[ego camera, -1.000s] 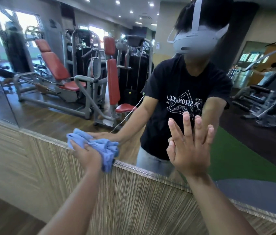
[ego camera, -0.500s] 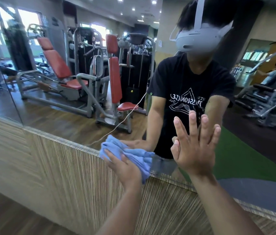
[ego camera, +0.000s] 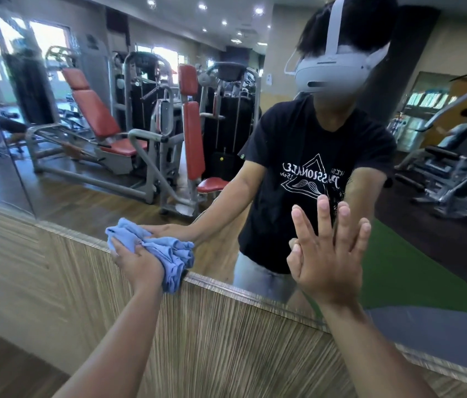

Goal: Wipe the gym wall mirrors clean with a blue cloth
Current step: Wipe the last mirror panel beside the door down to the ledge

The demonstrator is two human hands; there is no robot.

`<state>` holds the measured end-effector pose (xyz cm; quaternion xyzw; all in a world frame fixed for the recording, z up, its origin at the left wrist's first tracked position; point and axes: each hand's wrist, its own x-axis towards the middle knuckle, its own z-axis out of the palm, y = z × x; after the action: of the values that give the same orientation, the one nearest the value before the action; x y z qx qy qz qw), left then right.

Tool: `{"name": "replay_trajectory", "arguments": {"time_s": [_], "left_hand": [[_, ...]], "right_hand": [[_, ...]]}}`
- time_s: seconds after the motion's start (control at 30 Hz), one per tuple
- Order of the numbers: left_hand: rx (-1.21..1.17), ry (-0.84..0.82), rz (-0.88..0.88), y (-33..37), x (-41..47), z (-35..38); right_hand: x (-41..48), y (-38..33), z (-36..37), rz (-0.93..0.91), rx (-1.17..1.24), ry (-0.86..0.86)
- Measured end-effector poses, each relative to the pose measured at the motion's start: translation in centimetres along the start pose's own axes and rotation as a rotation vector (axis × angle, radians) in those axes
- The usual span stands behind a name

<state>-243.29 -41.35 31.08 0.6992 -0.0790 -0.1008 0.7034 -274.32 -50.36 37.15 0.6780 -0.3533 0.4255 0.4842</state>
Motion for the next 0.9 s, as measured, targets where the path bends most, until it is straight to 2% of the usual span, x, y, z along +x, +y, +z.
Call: {"name": "replay_trajectory", "arguments": {"time_s": [0.1,0.3,0.47,0.57,0.9], "left_hand": [[-0.033,0.01,-0.003,0.1,-2.6,1.0],[-0.115,-0.154,0.025,-0.9,-11.8,3.6],[-0.216,-0.231,-0.124,-0.4,-9.8,3.2],[-0.274,-0.265,-0.123,1.9,-10.4,2.6],[-0.211,-0.397,0.32,10.4,-14.6,1.8]], "right_hand": [[0.0,-0.1,-0.1,0.003,0.003,0.001],[0.1,-0.1,0.0,0.008,0.009,-0.004],[0.1,0.0,0.1,0.006,0.024,-0.015],[0.0,0.0,-0.1,0.005,0.037,-0.037],[0.4,1.2,-2.5,-0.022,0.142,-0.159]]}}
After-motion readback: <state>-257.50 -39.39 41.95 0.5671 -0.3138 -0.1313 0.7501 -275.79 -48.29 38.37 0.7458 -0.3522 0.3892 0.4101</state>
